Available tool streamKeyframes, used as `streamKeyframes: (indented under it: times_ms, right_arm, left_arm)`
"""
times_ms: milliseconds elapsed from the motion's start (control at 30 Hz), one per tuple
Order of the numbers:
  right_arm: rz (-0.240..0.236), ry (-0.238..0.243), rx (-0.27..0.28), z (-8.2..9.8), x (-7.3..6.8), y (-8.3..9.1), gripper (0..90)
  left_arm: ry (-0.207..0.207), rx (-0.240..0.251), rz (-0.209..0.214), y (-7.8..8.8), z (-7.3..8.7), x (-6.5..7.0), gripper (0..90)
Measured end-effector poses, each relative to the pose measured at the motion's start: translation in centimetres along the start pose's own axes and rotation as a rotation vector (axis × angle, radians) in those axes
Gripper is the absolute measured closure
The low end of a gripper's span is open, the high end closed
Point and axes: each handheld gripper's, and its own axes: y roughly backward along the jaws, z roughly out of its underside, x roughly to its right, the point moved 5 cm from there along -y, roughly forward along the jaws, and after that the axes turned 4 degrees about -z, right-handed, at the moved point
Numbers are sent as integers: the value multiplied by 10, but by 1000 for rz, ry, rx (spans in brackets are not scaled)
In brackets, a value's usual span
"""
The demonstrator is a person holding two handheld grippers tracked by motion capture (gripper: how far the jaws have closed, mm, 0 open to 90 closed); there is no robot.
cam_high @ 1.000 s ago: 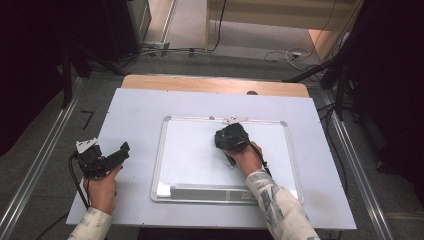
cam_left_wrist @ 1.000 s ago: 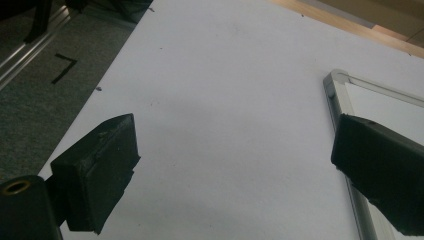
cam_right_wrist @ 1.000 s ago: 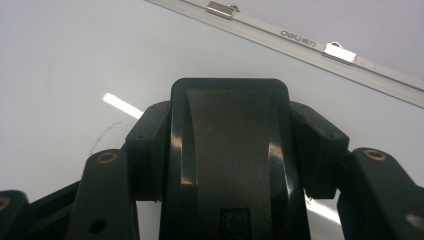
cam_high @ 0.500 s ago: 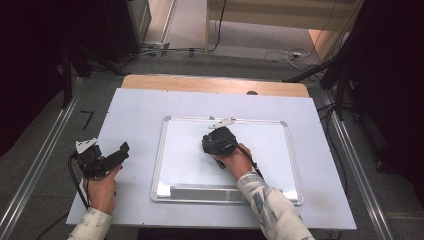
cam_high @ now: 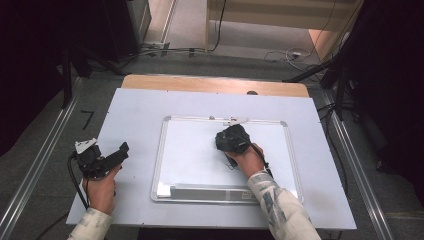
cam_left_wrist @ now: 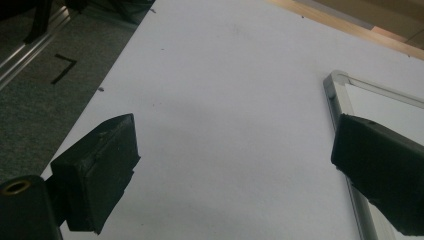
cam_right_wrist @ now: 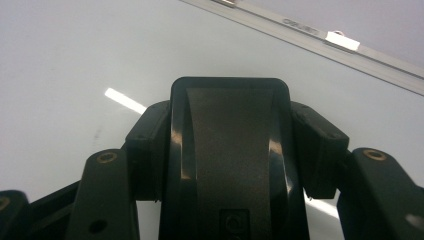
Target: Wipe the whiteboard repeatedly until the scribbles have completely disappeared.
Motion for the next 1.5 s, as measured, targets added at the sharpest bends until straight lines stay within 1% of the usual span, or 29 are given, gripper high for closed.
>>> streamKeyframes:
  times_ms: [33, 100, 133, 167, 267, 400, 433, 467, 567, 600, 633, 700, 833, 900, 1000, 1033, 1067, 1167, 1200, 1300, 1500]
  right_arm:
    - [9, -15, 3, 1, 6, 1, 383]
    - [11, -20, 3, 1, 9, 2, 383]
    - [12, -24, 2, 2, 9, 2, 383]
    - [24, -13, 3, 1, 8, 1, 383]
    - [20, -14, 3, 1, 6, 1, 383]
    - [7, 3, 3, 0, -5, -1, 383]
    - [-1, 18, 3, -1, -11, -2, 383]
    - [-1, 18, 3, -1, -11, -2, 383]
    - [-13, 33, 3, -3, -22, -4, 383]
    - [-21, 41, 4, -4, -28, -5, 382]
    - [-21, 41, 4, -4, -28, -5, 382]
    - [-33, 52, 3, -5, -36, -7, 383]
    - [-48, 72, 1, -5, -46, -8, 382]
    - [-57, 72, -1, -4, -52, -7, 382]
    - [-70, 95, -1, -3, -58, -7, 382]
    - [-72, 98, -1, -3, -58, -7, 382]
    - [-80, 90, -4, -3, -58, -7, 382]
    - [-77, 92, -4, -2, -55, -6, 381]
    - [-74, 80, -2, -1, -52, -5, 381]
    - [-63, 65, -2, 2, -40, -1, 381]
    - [-38, 36, 0, 7, -19, 4, 382]
  left_arm:
    - [1, 0, 1, 0, 0, 0, 53]
    - [0, 1, -1, 0, 0, 0, 53]
    - [0, 0, -2, 0, 0, 0, 54]
    - [2, -2, -3, 0, 0, 0, 54]
    - [1, -2, -3, -1, 0, 1, 54]
    - [-4, -1, -2, 0, 0, 2, 53]
    - [-5, -1, -1, 0, 0, 2, 53]
    - [-5, -1, -1, 0, 0, 2, 53]
    - [-2, -1, 0, 0, 0, 1, 53]
    - [-1, -1, -1, 0, 0, 1, 54]
    - [-1, -2, 0, 0, 0, 1, 54]
    - [0, -2, 0, 0, 0, 1, 53]
    - [-1, -1, 3, 0, 0, 1, 53]
    - [-1, -1, 3, -1, 0, 1, 53]
    - [-1, -1, 3, -1, 0, 2, 53]
    - [-1, 0, 3, 0, 0, 1, 53]
    - [-1, -1, 2, 0, 0, 1, 54]
    - [3, 1, 1, 0, 0, 0, 53]
    - [5, 1, 0, 0, 0, -1, 53]
    - [8, 0, -1, 0, 0, -2, 53]
    - [0, 1, -2, 1, 0, 0, 53]
